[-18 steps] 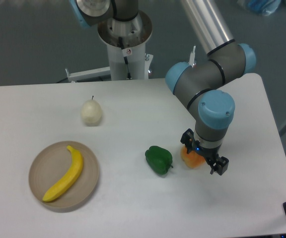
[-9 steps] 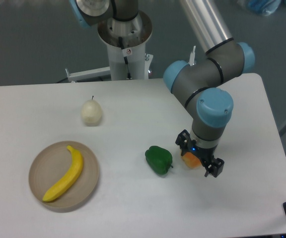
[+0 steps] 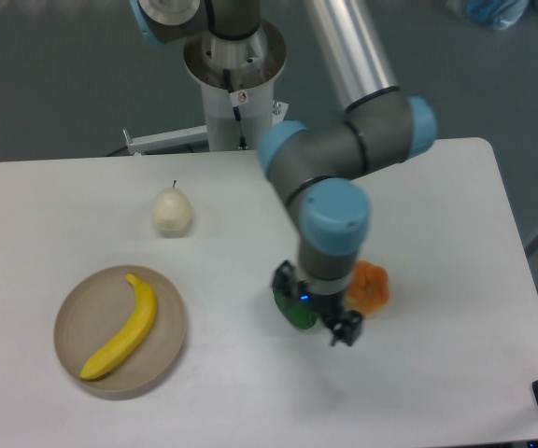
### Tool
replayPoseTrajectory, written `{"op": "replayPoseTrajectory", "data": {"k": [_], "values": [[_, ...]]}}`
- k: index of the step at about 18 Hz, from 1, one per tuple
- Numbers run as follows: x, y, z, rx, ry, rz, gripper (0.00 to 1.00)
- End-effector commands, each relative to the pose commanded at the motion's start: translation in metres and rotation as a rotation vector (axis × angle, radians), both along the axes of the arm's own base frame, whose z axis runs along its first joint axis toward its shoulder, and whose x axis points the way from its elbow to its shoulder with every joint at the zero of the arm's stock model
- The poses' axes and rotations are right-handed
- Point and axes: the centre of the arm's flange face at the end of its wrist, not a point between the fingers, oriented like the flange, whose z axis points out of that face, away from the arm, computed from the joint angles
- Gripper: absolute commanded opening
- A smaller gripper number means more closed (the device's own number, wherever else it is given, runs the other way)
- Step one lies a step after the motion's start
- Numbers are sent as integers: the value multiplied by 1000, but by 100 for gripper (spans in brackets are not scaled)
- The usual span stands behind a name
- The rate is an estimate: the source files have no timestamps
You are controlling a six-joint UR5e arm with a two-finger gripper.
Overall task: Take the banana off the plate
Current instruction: 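Move the gripper over the plate and lower it toward the yellow banana, then close the gripper around the middle of the yellow banana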
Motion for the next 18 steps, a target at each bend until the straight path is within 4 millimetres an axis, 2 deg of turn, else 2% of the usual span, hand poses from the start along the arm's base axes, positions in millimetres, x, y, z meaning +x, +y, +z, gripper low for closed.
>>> {"op": "replayPoseTrajectory", "data": {"k": [1,2,3,7,10,12,15,17,18], "values": [[15,5,-2,1,-5,11,100],[42,13,-7,0,5,-11,100],[60,16,-9,2,6,-34,100],[121,24,-11,19,9,-76,100],[148,31,-22,22,8,-68,100],[168,32,-42,-20,30,-91,100],[178,22,-63,-21,46,-77,100],[196,20,-71,-6,56,-90,100],[198,22,-75,-8,51,-68,100]]}}
